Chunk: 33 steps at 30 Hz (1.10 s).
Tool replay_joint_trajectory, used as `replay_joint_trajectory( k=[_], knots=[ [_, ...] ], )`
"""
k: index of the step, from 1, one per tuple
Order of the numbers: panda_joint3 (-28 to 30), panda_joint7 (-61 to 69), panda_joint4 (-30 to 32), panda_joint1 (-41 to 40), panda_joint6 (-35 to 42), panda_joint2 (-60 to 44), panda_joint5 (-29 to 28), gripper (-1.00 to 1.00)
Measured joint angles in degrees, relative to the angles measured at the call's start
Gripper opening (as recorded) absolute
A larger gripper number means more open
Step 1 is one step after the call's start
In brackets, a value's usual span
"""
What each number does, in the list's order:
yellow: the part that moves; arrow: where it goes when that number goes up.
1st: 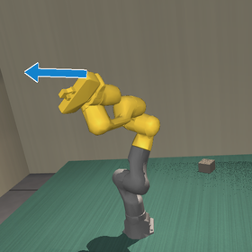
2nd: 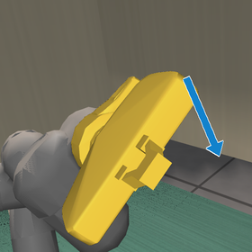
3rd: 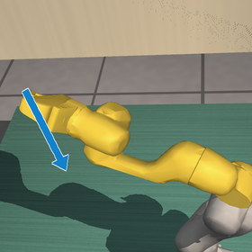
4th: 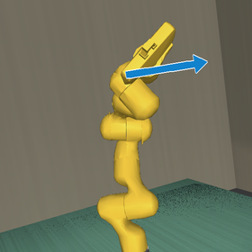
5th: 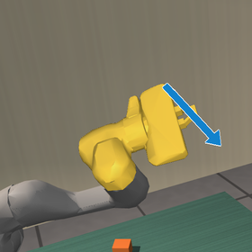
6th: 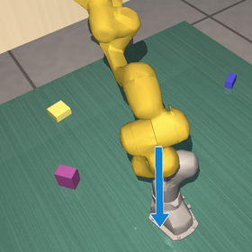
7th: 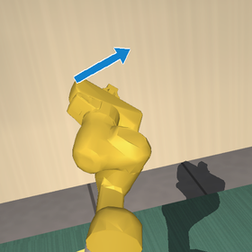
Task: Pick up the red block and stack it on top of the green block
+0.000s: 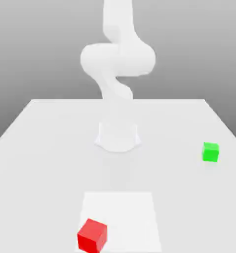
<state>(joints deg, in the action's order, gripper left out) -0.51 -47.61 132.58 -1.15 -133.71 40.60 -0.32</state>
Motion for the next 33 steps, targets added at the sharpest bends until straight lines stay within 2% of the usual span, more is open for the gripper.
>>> replay_joint_trajectory(
  k=[16,24,29,30,33],
  knots=[
    [-1.0,-11.5,5.1,-5.2,-12.3,-33.6,-2.2,0.0],
    [-0.3,-15.2,7.7,-6.4,-18.5,-50.2,-0.7,0.0],
    [-0.1,-15.8,7.0,-6.5,-25.8,-60.5,-0.3,0.0],
    [-0.1,-15.9,6.7,-6.5,-27.4,-62.4,-0.3,-1.0],
    [-0.1,-15.9,6.7,-6.5,-27.4,-62.4,-0.4,-1.0]
  ],
)
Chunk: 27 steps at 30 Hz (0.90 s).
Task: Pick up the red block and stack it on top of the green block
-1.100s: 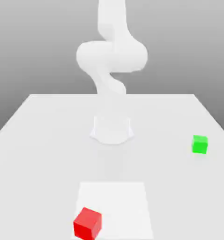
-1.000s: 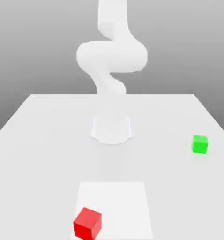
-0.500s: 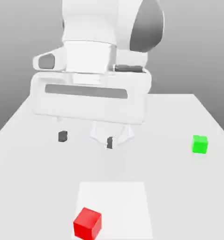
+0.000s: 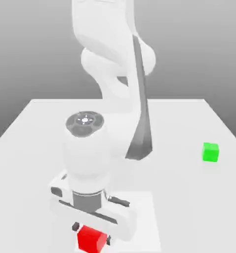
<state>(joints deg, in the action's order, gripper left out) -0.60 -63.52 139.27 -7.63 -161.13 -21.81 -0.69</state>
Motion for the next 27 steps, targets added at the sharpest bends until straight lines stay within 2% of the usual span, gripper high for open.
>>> replay_joint_trajectory(
  k=[4,9,14,20,27],
  knots=[
    [0.0,-0.1,0.0,0.0,-0.4,-0.4,-0.1,-1.0],
    [-0.6,0.7,1.4,0.0,6.9,8.3,0.5,-1.0],
    [-9.7,11.0,5.0,4.5,8.6,14.4,5.0,-1.0],
    [-18.3,25.1,9.6,16.4,9.7,21.0,11.4,-1.0],
    [-23.3,39.6,15.2,30.6,10.3,27.8,16.2,-1.0]
  ],
)
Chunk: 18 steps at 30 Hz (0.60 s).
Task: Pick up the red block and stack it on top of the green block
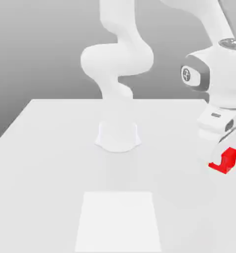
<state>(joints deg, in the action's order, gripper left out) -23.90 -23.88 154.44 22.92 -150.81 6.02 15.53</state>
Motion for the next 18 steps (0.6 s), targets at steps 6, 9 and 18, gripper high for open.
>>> replay_joint_trajectory(
  k=[6,9,18],
  knots=[
    [-6.2,10.8,5.0,10.4,-0.2,4.6,1.7,-1.0],
    [-9.2,15.6,7.7,15.6,-0.7,6.3,1.6,-1.0],
    [-13.3,14.2,8.9,15.4,-5.2,2.7,-5.5,-1.0]
  ],
)
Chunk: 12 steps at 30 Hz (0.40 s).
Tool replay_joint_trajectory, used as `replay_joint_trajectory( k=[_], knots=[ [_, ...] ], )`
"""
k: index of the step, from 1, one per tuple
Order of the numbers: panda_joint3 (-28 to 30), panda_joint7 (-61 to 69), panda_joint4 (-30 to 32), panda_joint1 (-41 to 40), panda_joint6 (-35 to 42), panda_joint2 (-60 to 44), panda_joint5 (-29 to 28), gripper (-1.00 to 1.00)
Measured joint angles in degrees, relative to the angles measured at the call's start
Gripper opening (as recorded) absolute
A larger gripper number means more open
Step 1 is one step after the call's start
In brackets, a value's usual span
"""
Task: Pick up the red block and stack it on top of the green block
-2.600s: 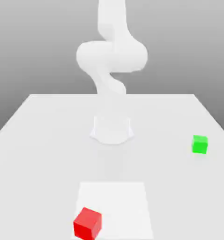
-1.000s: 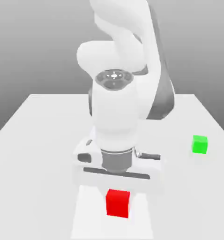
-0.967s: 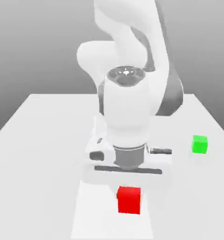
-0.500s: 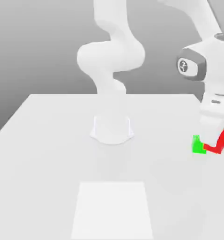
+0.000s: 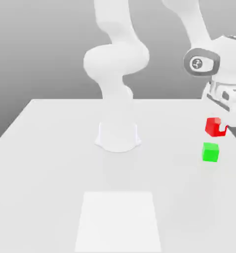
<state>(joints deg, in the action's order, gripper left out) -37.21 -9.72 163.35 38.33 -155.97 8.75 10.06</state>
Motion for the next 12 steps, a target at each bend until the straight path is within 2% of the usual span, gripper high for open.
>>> replay_joint_trajectory(
  k=[5,10,11,12],
  knots=[
    [-0.7,-5.2,0.0,-2.5,-4.6,-5.2,-7.3,-1.0],
    [1.0,-13.2,0.1,-3.7,-9.7,-11.6,-18.9,-1.0],
    [2.1,-14.9,0.2,-3.0,-10.6,-12.7,-21.2,1.0],
    [2.1,-14.9,0.2,-3.0,-10.6,-12.7,-21.2,1.0]
  ],
)
